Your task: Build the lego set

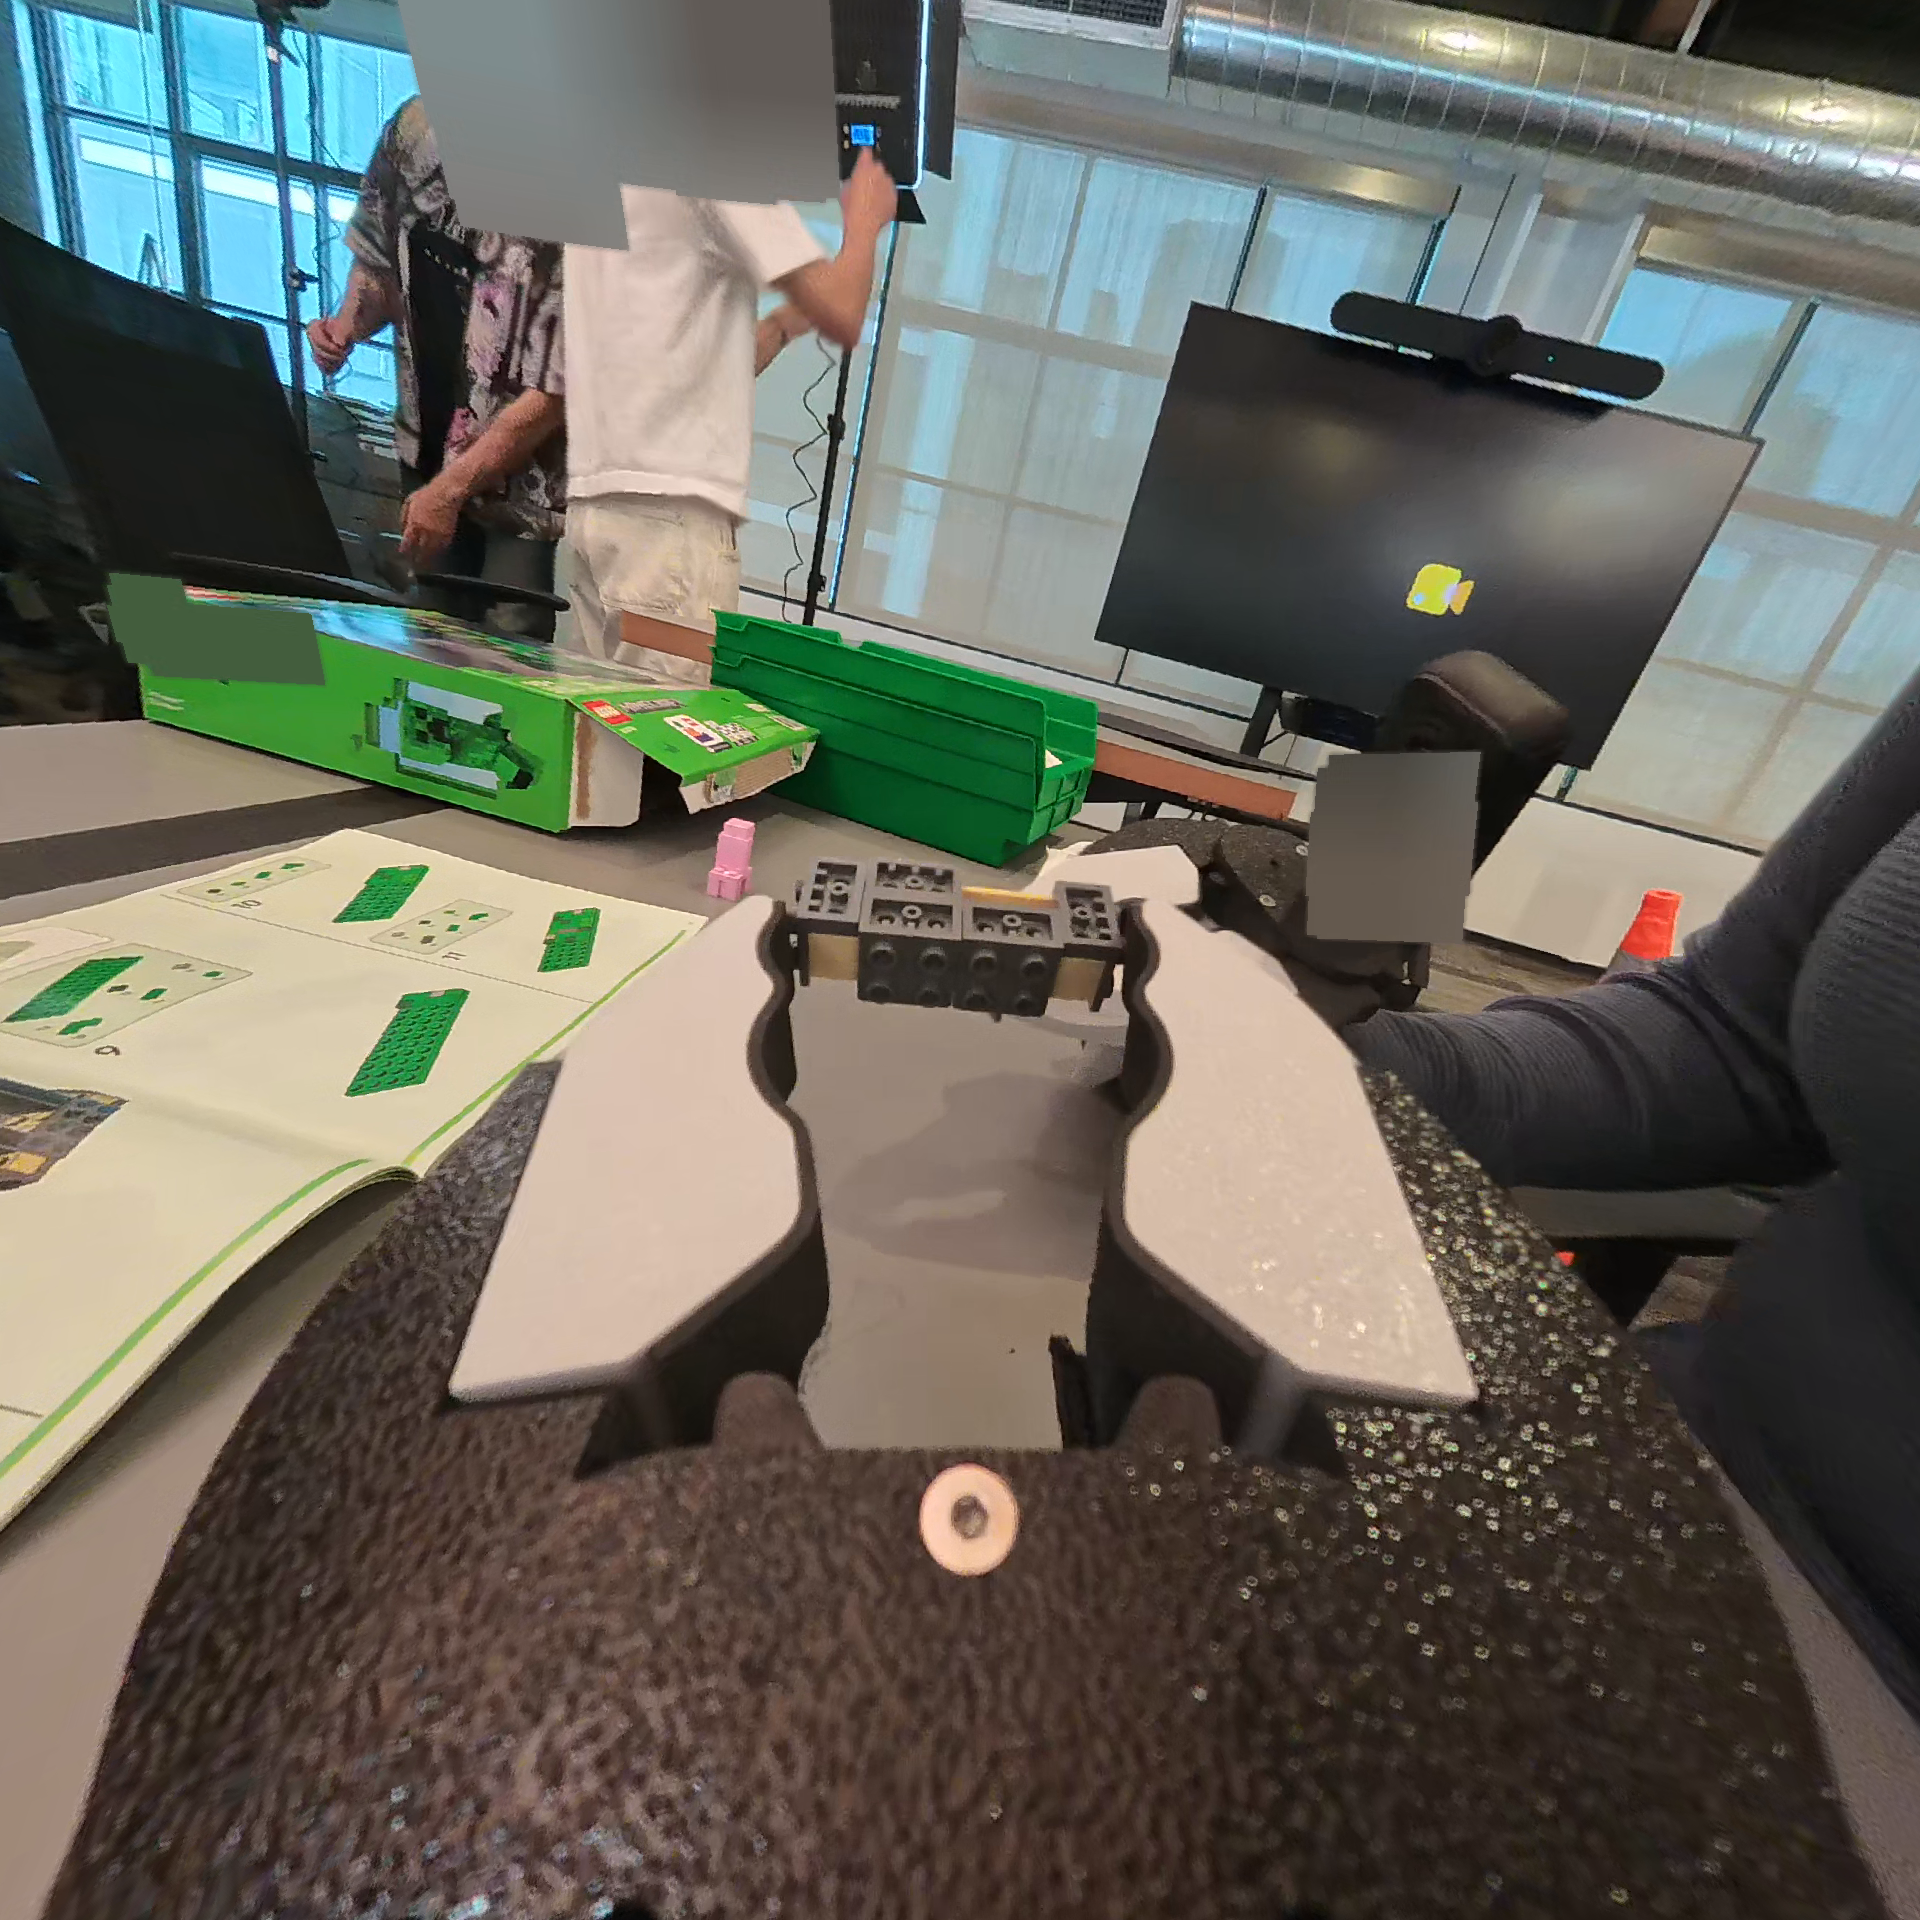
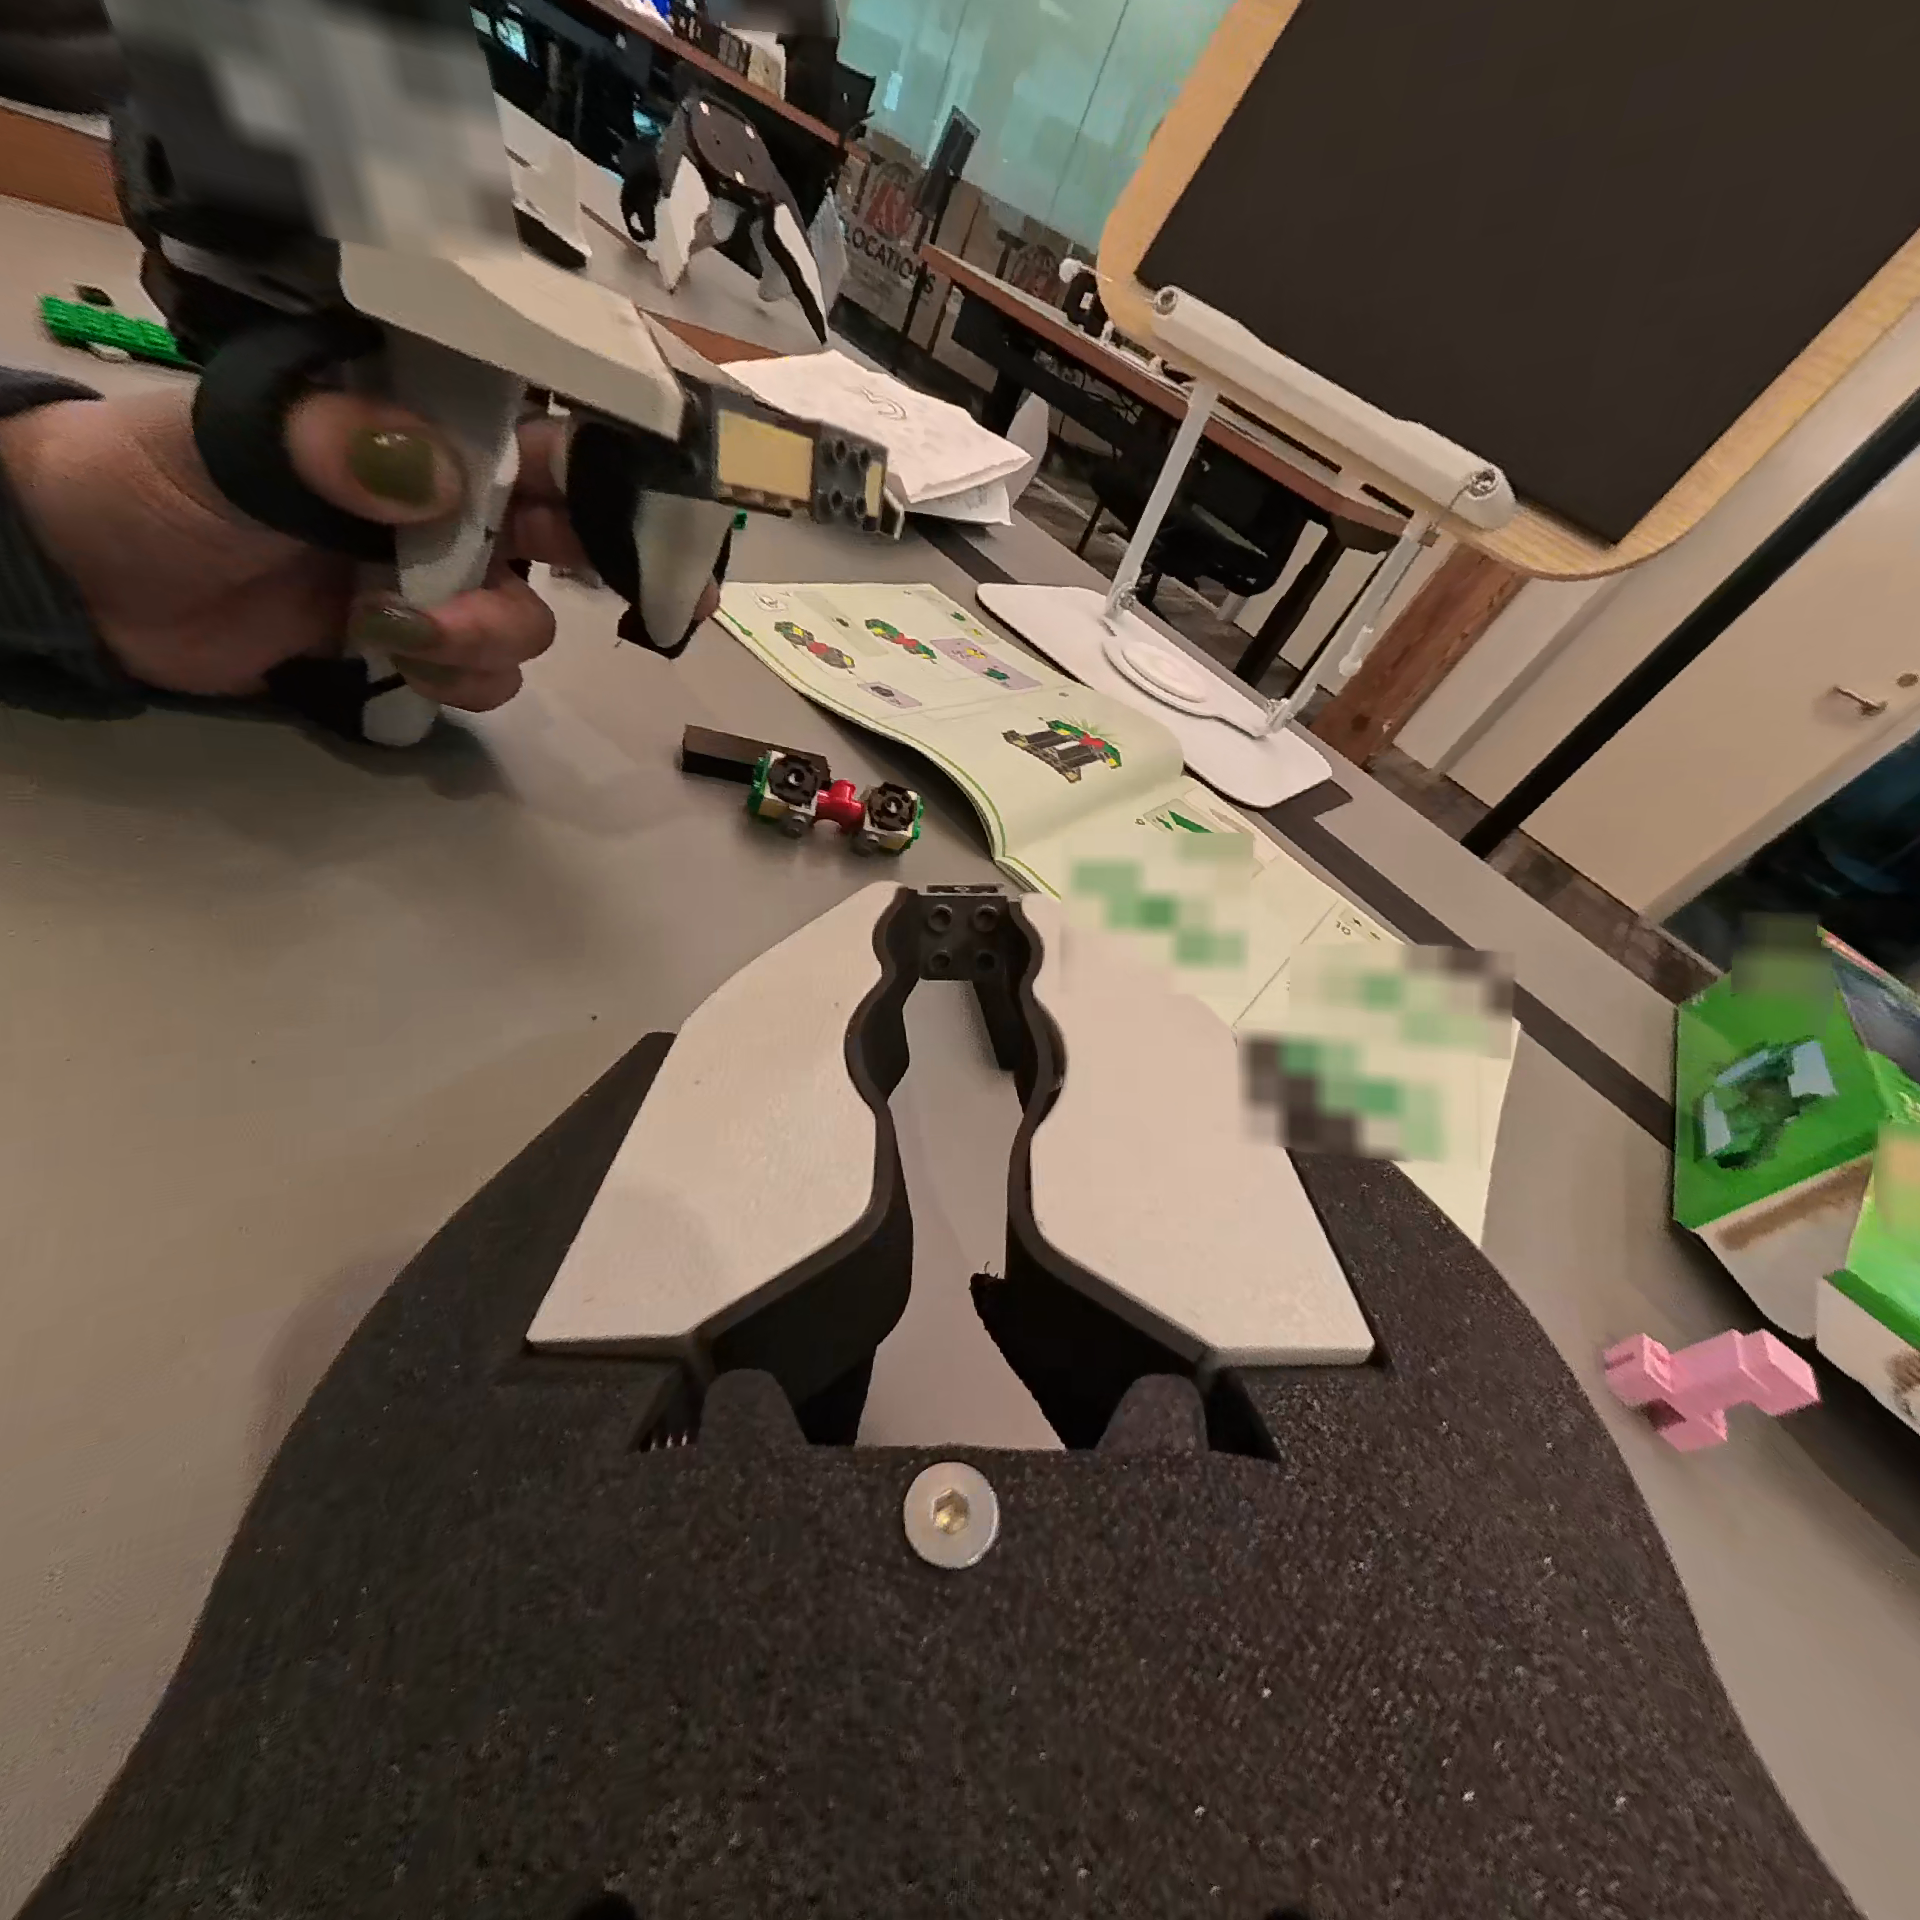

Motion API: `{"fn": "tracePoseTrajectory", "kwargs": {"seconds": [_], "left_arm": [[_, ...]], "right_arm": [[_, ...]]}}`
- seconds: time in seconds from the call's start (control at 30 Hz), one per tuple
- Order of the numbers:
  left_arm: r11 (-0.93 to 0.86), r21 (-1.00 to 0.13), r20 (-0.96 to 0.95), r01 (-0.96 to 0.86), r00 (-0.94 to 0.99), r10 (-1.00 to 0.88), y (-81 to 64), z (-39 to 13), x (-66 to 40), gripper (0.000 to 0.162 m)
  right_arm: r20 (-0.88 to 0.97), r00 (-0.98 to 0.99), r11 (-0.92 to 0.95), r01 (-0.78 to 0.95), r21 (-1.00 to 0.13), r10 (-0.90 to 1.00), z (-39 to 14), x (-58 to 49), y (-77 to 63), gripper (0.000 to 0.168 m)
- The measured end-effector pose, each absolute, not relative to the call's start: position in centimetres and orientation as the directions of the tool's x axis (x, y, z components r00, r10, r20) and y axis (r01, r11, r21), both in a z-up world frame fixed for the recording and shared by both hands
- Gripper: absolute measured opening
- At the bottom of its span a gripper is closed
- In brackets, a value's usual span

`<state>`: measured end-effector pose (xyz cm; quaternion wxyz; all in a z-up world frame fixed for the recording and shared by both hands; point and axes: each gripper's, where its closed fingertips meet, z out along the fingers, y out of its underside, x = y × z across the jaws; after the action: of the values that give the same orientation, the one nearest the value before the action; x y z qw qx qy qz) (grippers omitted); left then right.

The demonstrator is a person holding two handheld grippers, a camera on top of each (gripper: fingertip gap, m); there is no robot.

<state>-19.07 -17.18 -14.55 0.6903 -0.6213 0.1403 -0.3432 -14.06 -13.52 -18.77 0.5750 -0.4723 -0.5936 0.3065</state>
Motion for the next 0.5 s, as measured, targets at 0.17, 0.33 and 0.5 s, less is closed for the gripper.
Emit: {"fn": "tracePoseTrajectory", "kwargs": {"seconds": [0.17,0.33,0.5], "left_arm": [[-0.017,-0.973,0.188,0.232,0.741,-0.645,-16.9,-15.0,-18.1,0.061],[-0.002,-0.979,0.154,0.202,0.741,-0.653,-16.8,-15.0,-17.5,0.061],[0.039,-0.977,0.143,0.210,0.775,-0.615,-16.6,-14.7,-18.1,0.061]], "right_arm": [[0.379,0.071,0.364,0.167,-0.916,0.923,-18.4,-14.0,-14.2,0.015],[0.318,0.063,0.312,0.089,-0.946,0.946,-17.3,-13.7,-14.5,0.015],[0.192,0.025,0.192,-0.003,-0.981,0.981,-16.2,-13.4,-14.3,0.016]]}}
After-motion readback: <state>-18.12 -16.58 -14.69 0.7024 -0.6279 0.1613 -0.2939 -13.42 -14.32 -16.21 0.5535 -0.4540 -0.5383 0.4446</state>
